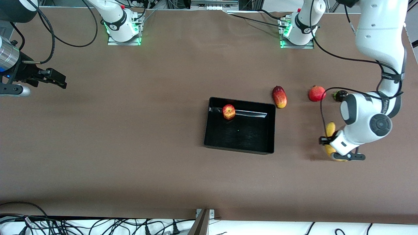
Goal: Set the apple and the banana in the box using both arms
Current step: 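Lift the banana and carry it over the box with the left gripper, then lower the banana into the box and open the left gripper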
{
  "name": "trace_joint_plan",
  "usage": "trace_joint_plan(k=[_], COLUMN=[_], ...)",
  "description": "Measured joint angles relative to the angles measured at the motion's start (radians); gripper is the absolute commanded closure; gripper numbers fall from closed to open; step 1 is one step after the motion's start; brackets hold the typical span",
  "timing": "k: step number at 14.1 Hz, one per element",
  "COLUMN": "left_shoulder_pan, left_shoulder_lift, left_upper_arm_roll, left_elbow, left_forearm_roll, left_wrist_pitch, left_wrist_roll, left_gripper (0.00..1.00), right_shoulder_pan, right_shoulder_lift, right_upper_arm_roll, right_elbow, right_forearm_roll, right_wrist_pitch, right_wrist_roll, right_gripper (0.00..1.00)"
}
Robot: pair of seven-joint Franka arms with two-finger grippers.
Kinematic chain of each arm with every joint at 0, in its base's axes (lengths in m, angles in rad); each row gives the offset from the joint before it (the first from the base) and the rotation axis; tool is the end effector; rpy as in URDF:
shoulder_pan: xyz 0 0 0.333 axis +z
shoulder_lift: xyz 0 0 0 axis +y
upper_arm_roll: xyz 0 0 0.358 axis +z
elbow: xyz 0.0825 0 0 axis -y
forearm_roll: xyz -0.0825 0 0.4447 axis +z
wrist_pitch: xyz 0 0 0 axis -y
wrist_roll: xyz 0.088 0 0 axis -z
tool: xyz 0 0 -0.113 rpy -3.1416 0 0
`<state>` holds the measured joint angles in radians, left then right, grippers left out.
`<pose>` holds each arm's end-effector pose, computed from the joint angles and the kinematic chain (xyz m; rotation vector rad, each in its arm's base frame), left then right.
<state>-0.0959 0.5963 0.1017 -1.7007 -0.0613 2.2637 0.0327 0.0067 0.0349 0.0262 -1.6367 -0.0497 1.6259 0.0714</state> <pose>0.7411 -0.0049 0.2353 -3.1311 0.0057 0.0467 0.6283 0.0150 0.6085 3.0895 -0.0535 -0.0666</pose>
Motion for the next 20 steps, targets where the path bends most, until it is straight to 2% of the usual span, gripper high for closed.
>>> trace_joint_plan(k=[4, 9, 13, 16, 20], left_shoulder_pan=[-0.092, -0.103, -0.12, -0.148, -0.196], left_shoulder_lift=[-0.075, -0.077, -0.084, -0.085, -0.065], left_upper_arm_roll=[-0.091, -0.176, -0.237, -0.27, -0.277], left_elbow=[-0.001, 0.001, 0.06, 0.069, 0.061], left_forearm_roll=[-0.001, -0.001, -0.001, -0.001, -0.001], left_wrist_pitch=[-0.063, -0.066, -0.123, -0.127, -0.128], left_wrist_roll=[-0.213, -0.295, -0.418, -0.498, -0.523], left_gripper=[1.0, 1.0, 1.0, 1.0, 1.0], right_shoulder_pan=[0.0, 0.0, 0.0, 0.0, 0.0], right_shoulder_lift=[0.0, 0.0, 0.0, 0.0, 0.0], right_upper_arm_roll=[0.0, 0.0, 0.0, -0.001, -0.002], right_elbow=[0.0, 0.0, 0.0, 0.0, 0.0], right_forearm_roll=[0.0, 0.0, 0.0, 0.0, 0.0], right_wrist_pitch=[0.0, 0.0, -0.001, -0.001, -0.001], right_wrist_roll=[0.0, 0.0, -0.001, -0.001, -0.001], right_gripper=[0.0, 0.0, 0.0, 0.0, 0.0])
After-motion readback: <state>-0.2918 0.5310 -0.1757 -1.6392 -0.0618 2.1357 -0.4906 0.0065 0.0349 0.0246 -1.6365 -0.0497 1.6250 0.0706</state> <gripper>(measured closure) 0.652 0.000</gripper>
